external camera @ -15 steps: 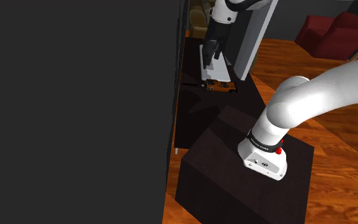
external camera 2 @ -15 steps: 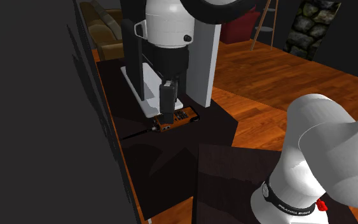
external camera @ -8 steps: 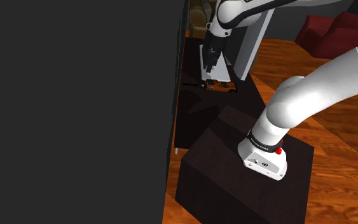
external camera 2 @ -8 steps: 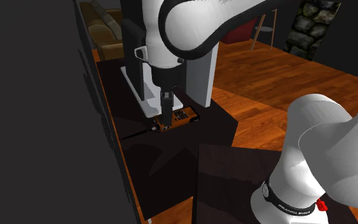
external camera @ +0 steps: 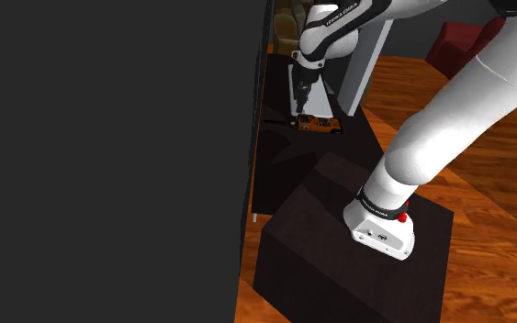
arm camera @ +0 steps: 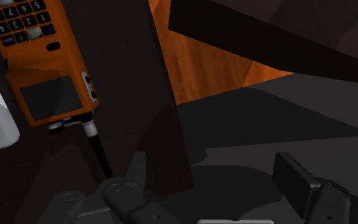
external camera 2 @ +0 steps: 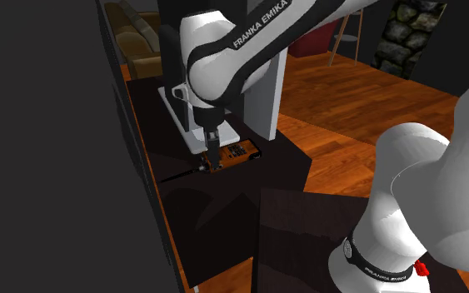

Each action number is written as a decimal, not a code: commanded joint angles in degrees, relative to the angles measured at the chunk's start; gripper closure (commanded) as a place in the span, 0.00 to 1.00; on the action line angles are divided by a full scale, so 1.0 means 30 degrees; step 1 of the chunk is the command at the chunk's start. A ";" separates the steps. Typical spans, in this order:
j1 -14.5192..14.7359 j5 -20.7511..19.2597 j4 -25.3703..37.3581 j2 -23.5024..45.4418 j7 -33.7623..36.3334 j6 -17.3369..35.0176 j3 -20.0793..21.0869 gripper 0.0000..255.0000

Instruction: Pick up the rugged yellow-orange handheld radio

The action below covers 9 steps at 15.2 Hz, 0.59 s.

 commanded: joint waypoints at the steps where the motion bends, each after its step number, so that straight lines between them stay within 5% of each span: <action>1: 0.0133 0.0519 0.0596 0.1679 -0.1564 0.0984 -0.0556 0.00; 9: -0.0619 0.4281 0.4167 0.8563 -0.8041 0.3472 -0.0828 0.00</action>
